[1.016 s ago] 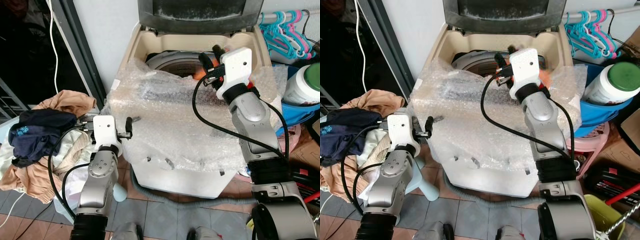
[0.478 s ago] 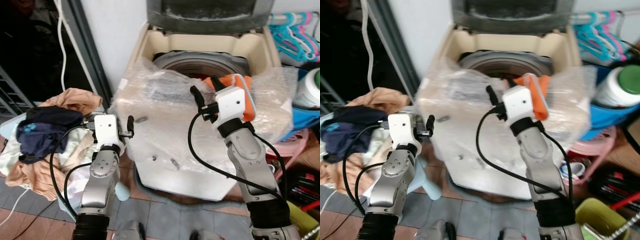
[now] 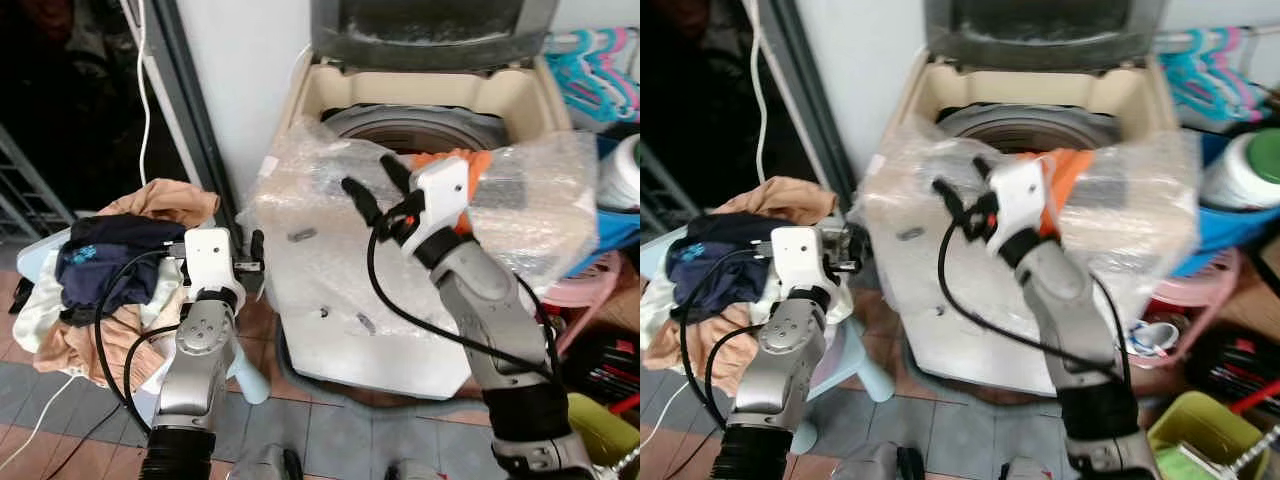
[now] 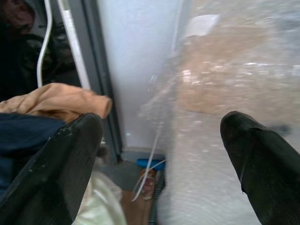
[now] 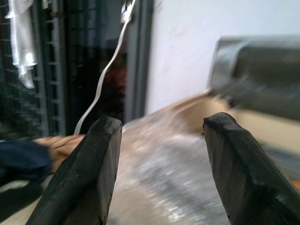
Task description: Clothes washing
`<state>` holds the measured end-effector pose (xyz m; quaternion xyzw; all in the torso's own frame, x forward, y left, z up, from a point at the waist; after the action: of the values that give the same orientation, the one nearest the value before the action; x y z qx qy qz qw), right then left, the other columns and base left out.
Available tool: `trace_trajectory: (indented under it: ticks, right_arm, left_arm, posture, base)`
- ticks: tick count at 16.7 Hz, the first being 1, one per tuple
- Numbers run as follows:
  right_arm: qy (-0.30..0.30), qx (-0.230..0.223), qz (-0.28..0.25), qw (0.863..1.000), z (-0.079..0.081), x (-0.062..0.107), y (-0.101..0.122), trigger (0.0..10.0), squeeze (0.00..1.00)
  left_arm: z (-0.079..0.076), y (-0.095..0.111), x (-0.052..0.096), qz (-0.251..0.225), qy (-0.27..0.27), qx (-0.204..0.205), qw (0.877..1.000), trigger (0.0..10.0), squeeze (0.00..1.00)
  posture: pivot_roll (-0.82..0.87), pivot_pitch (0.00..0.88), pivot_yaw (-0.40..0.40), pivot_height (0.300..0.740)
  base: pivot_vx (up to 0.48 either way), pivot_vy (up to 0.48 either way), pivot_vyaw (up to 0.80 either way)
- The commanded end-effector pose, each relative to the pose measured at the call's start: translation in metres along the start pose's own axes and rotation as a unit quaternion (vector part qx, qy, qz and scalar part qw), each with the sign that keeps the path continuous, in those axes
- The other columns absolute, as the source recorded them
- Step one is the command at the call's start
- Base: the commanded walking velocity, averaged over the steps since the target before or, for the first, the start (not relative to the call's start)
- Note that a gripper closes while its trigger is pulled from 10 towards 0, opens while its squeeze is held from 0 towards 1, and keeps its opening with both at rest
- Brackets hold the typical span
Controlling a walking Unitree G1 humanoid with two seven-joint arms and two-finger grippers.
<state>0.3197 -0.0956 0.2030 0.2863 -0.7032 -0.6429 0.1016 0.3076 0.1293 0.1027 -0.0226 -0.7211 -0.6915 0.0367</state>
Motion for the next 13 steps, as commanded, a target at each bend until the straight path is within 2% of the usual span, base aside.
trace_trajectory:
  ticks: [1,2,4,5,6,8,10,12,13]
  right_arm:
    - [-0.010,0.024,-0.022,0.999,-0.001,-0.002,0.011,10.0,1.00]
    - [-0.015,0.027,-0.024,0.999,-0.002,-0.002,0.012,10.0,1.00]
    - [0.014,-0.023,0.006,1.000,0.011,0.004,-0.001,10.0,1.00]
    - [-0.025,0.028,0.002,0.999,0.002,0.008,-0.003,10.0,1.00]
    - [-0.088,0.110,-0.002,0.990,-0.020,0.009,0.000,10.0,1.00]
    - [-0.101,0.254,-0.012,0.962,-0.037,0.007,0.008,10.0,1.00]
    - [-0.102,0.330,-0.012,0.938,-0.052,0.005,0.015,10.0,1.00]
    - [-0.095,0.362,-0.025,0.927,-0.055,0.002,0.020,10.0,1.00]
    - [-0.090,0.395,-0.036,0.913,-0.055,0.000,0.023,10.0,1.00]
  left_arm:
    - [0.001,0.003,0.000,-0.006,-0.001,-0.007,1.000,10.0,0.00]
    - [0.001,0.003,0.000,-0.006,-0.002,-0.008,1.000,10.0,0.00]
    - [-0.001,0.001,0.000,-0.003,-0.010,-0.007,1.000,10.0,0.00]
    - [-0.002,0.002,0.000,-0.004,-0.014,-0.006,1.000,10.0,0.00]
    - [-0.002,0.002,0.000,-0.006,-0.015,-0.007,1.000,10.0,0.00]
    - [-0.002,0.002,0.000,-0.006,-0.014,-0.008,1.000,10.0,0.00]
    - [0.000,0.003,0.001,-0.008,-0.012,-0.012,1.000,10.0,0.00]
    - [0.001,0.003,0.001,-0.008,-0.008,-0.015,1.000,10.0,0.00]
    - [0.002,0.003,0.002,-0.009,-0.006,-0.016,1.000,10.0,0.00]
  posture:
    - [-0.06,0.000,0.067,0.740]
    - [-0.06,0.000,0.067,0.740]
    - [-0.07,0.000,0.076,0.740]
    - [-0.07,0.000,0.078,0.740]
    - [-0.07,0.000,0.083,0.740]
    - [-0.07,0.000,0.086,0.740]
    - [-0.06,0.000,0.086,0.740]
    - [-0.06,0.000,0.087,0.740]
    - [-0.06,0.000,0.090,0.740]
  base:
    - [0.000,0.000,0.00]
    - [0.000,0.000,0.00]
    - [0.000,0.000,0.00]
    - [0.000,0.000,0.00]
    - [0.000,0.000,0.00]
    - [0.000,0.000,0.00]
    - [0.000,0.000,0.00]
    - [0.000,0.000,0.00]
    - [0.000,0.000,0.00]
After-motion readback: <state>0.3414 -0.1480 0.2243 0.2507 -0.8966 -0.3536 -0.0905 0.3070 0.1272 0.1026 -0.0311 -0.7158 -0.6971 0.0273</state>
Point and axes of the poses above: a point about 5 cm out from each wrist's last joint towards the gripper, its own x axis pointing back from the gripper into the wrist, its own y axis along the axis of the wrist's last joint, z = x × y, the point moved 2 cm from there along -x, pointing out of the wrist towards the gripper, and after that the axes turned 1 degree about x, right-handed, at the moved point
